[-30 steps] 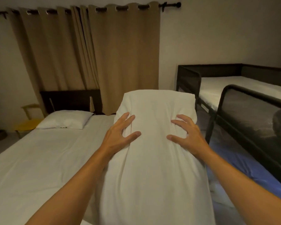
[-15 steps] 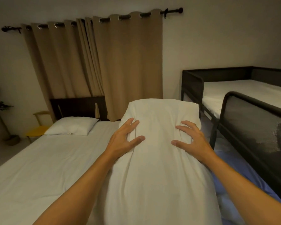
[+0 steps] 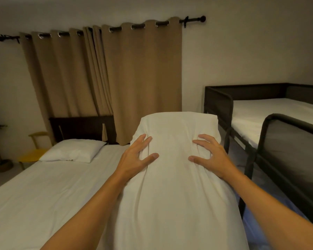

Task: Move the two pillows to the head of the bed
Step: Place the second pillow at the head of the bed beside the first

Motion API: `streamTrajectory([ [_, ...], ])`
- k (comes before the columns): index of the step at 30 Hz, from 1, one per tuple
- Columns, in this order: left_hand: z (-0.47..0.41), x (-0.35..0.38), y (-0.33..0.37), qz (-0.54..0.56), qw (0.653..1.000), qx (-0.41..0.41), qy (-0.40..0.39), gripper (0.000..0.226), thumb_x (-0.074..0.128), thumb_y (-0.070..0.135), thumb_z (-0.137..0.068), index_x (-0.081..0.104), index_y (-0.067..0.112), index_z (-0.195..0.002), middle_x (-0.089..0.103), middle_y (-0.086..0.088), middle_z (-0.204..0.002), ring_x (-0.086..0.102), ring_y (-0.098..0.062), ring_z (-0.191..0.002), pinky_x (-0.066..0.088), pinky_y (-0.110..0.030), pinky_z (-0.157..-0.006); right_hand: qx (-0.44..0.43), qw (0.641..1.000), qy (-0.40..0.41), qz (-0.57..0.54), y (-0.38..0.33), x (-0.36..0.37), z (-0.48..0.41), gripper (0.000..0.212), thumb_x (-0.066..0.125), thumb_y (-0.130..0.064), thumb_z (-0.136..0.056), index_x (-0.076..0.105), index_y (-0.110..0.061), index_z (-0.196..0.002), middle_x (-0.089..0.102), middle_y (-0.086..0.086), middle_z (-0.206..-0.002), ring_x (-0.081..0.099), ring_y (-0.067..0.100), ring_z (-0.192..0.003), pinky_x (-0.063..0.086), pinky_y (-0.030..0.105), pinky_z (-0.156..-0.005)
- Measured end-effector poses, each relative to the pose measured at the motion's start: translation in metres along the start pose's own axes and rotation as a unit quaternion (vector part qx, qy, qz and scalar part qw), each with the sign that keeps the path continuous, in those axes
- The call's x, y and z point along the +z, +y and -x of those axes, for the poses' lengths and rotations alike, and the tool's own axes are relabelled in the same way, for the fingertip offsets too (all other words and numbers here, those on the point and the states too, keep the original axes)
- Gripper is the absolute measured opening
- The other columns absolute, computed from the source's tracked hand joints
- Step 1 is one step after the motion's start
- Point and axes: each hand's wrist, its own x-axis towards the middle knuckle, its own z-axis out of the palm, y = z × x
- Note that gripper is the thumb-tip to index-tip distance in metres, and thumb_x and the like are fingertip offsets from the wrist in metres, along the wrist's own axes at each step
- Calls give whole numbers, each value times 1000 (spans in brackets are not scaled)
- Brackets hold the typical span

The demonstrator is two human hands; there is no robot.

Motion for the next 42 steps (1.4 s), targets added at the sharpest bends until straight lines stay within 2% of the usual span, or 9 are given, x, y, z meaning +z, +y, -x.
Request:
streamTrajectory([
  [6, -108, 33, -80, 6, 999, -31, -2, 71, 60, 67, -82, 37, 47, -146, 23, 27, -155, 23, 7, -136, 21, -23, -110, -11, 1000, -8, 5, 62, 52, -127, 80, 58, -87, -62, 51, -48, -131, 31, -22, -151, 35, 17, -136, 32, 42, -112],
  [12, -202, 39, -140, 25, 998, -53, -14, 74, 63, 63, -84, 39, 38, -150, 29, 20, -157, 24, 4, -142, 22, -24, -116, -40, 999, -7, -15, 98, 91, -229, 77, 62, -85, -62, 54, -46, -128, 35, -24, -147, 36, 13, -137, 32, 39, -114],
  [19, -264, 47, -168, 44, 992, -95, -63, 84, 58, 71, -83, 17, 51, -153, 16, 31, -155, 14, 9, -140, 18, -25, -114, -73, 997, -9, -5, 127, 99, -293, 70, 74, -66, -64, 60, -38, -127, 38, -21, -145, 36, 3, -130, 30, 32, -112],
  [23, -289, 64, -185, 3, 994, -77, -73, 79, 54, 77, -81, 22, 55, -150, 21, 23, -160, 15, 5, -145, 20, -29, -119, -63, 998, -30, 7, 144, 100, -326, 69, 75, -63, -64, 59, -41, -127, 34, -27, -143, 31, -3, -125, 24, 24, -104],
  [27, -316, 82, -196, -44, 993, -77, -72, 78, 46, 84, -77, 26, 57, -148, 18, 15, -162, 19, -3, -147, 18, -24, -115, -72, 997, -41, 1, 172, 107, -361, 67, 74, -62, -66, 59, -40, -127, 35, -25, -143, 30, -8, -124, 23, 22, -104],
  [32, -369, 104, -215, -118, 988, -84, -44, 88, 36, 94, -69, 26, 57, -148, 14, 15, -163, 24, -8, -146, 27, -35, -117, -95, 993, -64, -31, 218, 123, -424, 66, 72, -64, -68, 60, -39, -127, 39, -29, -140, 34, -16, -123, 21, 14, -107],
  [35, -408, 115, -227, -138, 986, -93, -33, 88, 36, 94, -69, 26, 57, -148, 13, 15, -163, 24, -9, -147, 28, -34, -116, -109, 991, -65, -52, 244, 134, -469, 68, 69, -75, -66, 61, -42, -125, 41, -25, -143, 38, 0, -131, 24, 26, -112],
  [39, -447, 128, -243, -156, 981, -117, -7, 88, 36, 92, -70, 28, 53, -149, 17, 13, -163, 26, -11, -146, 27, -36, -117, -129, 985, -73, -84, 274, 149, -528, 66, 63, -84, -62, 56, -53, -121, 39, -30, -142, 40, 9, -133, 28, 35, -116],
  [42, -470, 134, -265, -167, 976, -136, 12, 90, 32, 95, -69, 31, 52, -148, 19, 12, -163, 26, -12, -146, 28, -40, -117, -140, 983, -82, -85, 290, 170, -567, 67, 64, -83, -65, 58, -51, -123, 41, -28, -144, 42, 14, -134, 33, 44, -115],
])
